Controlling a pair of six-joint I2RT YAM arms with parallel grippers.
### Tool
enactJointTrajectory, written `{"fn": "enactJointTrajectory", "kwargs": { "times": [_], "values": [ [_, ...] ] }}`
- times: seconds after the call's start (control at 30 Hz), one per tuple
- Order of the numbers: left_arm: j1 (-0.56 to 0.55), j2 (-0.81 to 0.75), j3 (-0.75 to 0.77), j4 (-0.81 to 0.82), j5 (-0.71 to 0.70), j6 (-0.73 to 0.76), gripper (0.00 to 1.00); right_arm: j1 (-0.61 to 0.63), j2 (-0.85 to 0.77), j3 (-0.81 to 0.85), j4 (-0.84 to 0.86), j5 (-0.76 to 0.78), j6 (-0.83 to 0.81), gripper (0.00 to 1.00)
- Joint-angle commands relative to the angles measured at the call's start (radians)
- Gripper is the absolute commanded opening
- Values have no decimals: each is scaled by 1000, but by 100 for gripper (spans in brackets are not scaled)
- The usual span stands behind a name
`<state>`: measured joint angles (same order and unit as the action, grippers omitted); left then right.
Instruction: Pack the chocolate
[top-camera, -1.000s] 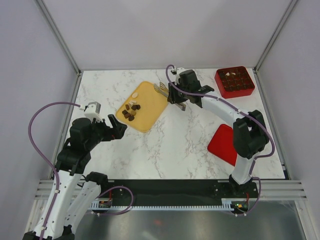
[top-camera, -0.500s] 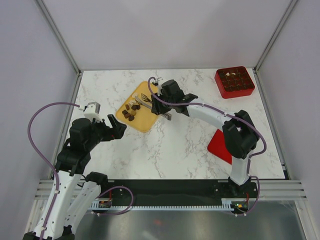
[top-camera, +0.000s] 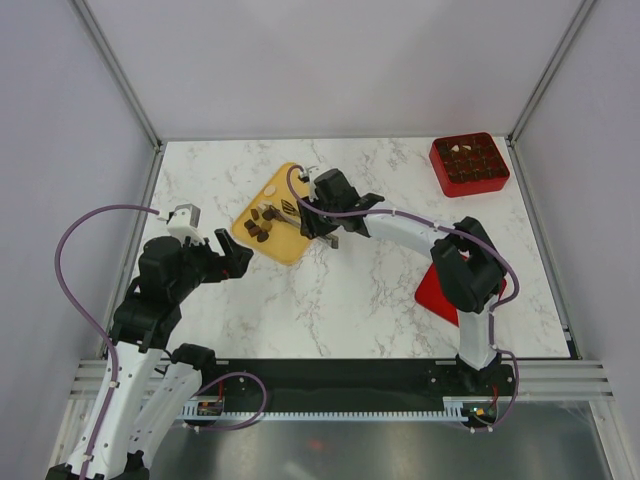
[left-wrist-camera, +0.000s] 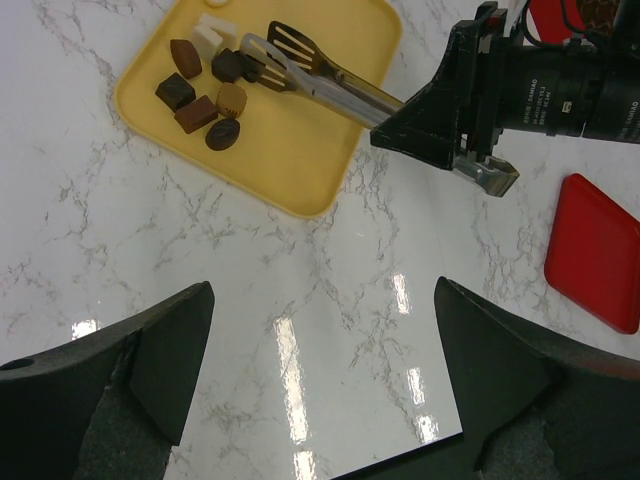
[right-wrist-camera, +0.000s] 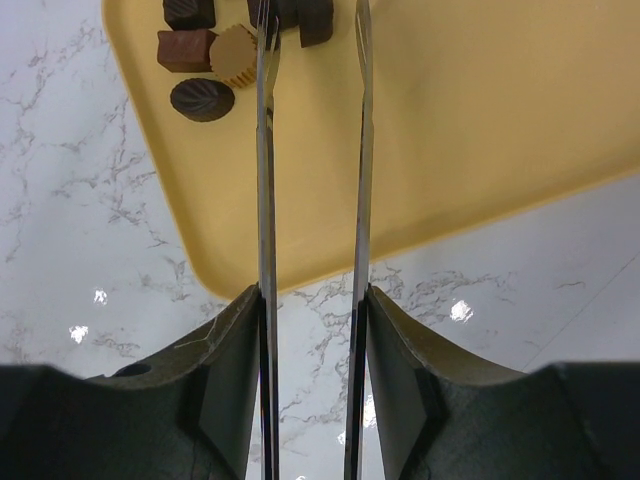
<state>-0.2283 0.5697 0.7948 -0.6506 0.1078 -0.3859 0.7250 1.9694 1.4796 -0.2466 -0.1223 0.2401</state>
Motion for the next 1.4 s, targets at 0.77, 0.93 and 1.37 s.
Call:
{"fn": "enactJointTrajectory", "kwargs": {
  "times": [0.77,0.93,1.37],
  "values": [
    [4,1,-6,29,1,13,100,-36,-84,-13,15,38,11,29],
    [6,1,-6,29,4,13,100,-117,-145,-61,12,33,10,27],
    [6,7,-8,31,13,15,100,-565,-362,-171,-65,124,-22,27]
  ]
}}
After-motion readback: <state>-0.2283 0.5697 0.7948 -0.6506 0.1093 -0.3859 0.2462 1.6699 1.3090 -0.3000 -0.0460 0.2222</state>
